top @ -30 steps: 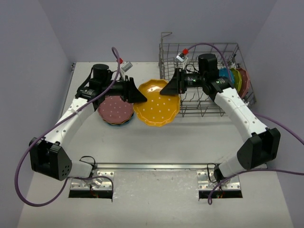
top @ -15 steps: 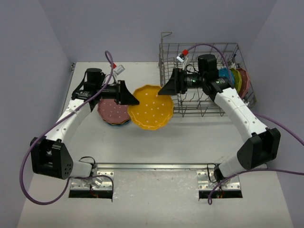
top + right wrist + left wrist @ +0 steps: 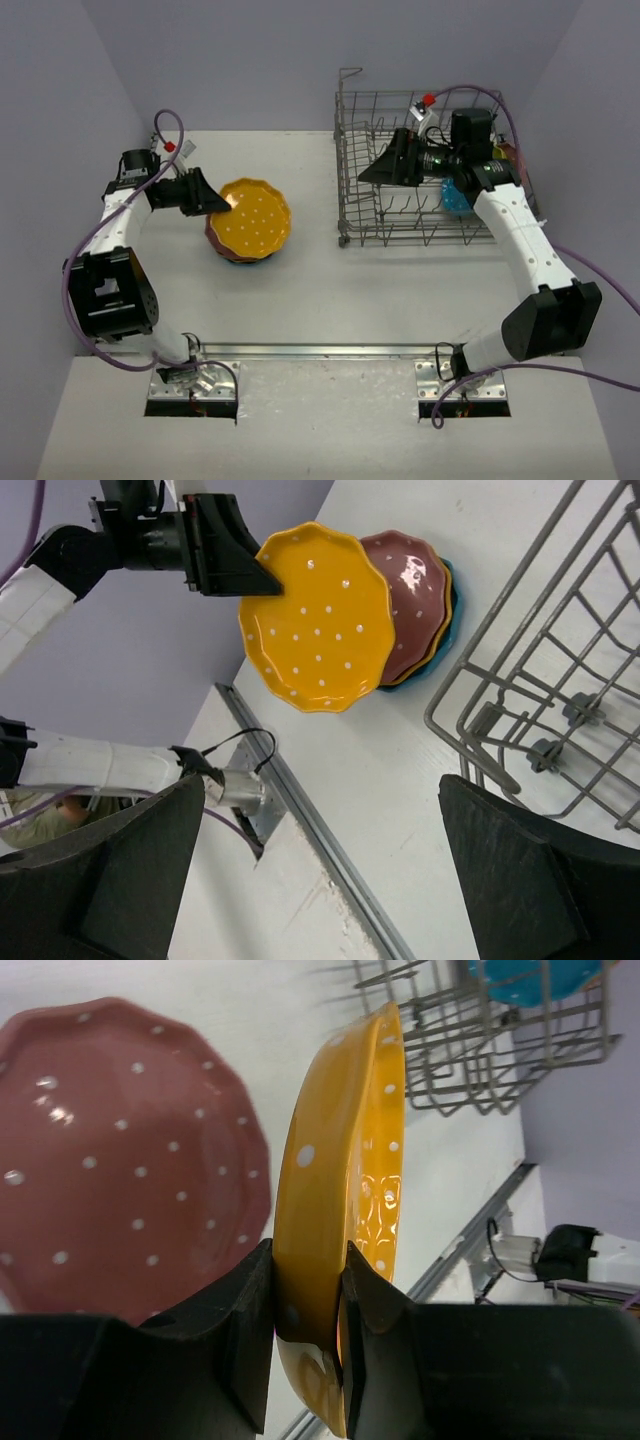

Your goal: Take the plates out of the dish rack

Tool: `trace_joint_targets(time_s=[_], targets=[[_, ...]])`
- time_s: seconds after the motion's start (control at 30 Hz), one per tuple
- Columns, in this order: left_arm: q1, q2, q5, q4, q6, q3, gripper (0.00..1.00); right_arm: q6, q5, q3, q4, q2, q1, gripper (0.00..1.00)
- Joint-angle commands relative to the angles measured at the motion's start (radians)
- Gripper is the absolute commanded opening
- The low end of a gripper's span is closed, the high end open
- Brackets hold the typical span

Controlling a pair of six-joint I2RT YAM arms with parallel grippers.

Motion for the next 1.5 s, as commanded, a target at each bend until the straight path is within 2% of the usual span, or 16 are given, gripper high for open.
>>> trace_joint_targets(time_s=[0.0,0.2,0.43,0.5,0.63,0.67,0.7,0.73,0.83,0.87,0.93,1.0,1.07,1.17,1.27,1.47], targets=[[0.049,0.069,-0.014,-0.028,0.091,0.084,0.00,-0.025,-0.012,0.080,-0.031,-0.041,-0.059,0.99],[0.055,0.137,-0.091,0.042,0.078,0.107,0.00,-0.110,0.038,0.089,-0.084,-0.087,-0.114,0.99],[0.055,0.205,-0.172,0.077,0.076,0.128,0.02,-0.172,0.080,0.060,-0.114,-0.119,-0.123,0.99],[0.052,0.208,-0.210,0.074,0.081,0.137,0.24,-0.214,0.121,0.076,-0.148,-0.121,-0.126,0.99],[0.052,0.164,-0.340,0.083,0.121,0.126,0.58,-0.291,0.238,0.117,-0.228,-0.113,-0.141,0.99],[0.052,0.146,-0.368,0.087,0.133,0.121,0.64,-0.311,0.283,0.126,-0.245,-0.111,-0.144,0.99],[0.052,0.122,-0.405,0.095,0.145,0.113,0.64,-0.323,0.334,0.135,-0.261,-0.107,-0.146,0.99],[0.052,0.090,-0.425,0.105,0.151,0.108,0.79,-0.351,0.367,0.137,-0.270,-0.107,-0.148,0.99],[0.050,0.025,-0.529,0.161,0.172,0.082,0.84,-0.395,0.460,0.129,-0.276,-0.123,-0.152,0.99],[0.047,-0.019,-0.580,0.191,0.187,0.064,0.85,-0.419,0.533,0.127,-0.276,-0.126,-0.154,0.99],[0.037,-0.090,-0.665,0.239,0.214,0.039,0.97,-0.461,0.632,0.129,-0.276,-0.126,-0.162,0.99],[0.018,-0.154,-0.747,0.286,0.233,0.015,0.98,-0.494,0.690,0.134,-0.278,-0.116,-0.181,0.99],[-0.005,-0.261,-0.823,0.352,0.259,-0.017,0.98,-0.536,0.721,0.151,-0.286,-0.087,-0.252,0.99],[-0.065,-0.327,-0.813,0.355,0.294,-0.029,0.97,-0.546,0.721,0.177,-0.307,-0.030,-0.310,0.96],[-0.203,-0.383,-0.872,0.361,0.296,-0.039,0.96,-0.546,0.727,0.188,-0.311,0.038,-0.355,0.95],[-0.387,-0.388,-0.953,0.350,0.251,-0.045,0.95,-0.526,0.728,0.238,-0.310,0.158,-0.412,0.89]])
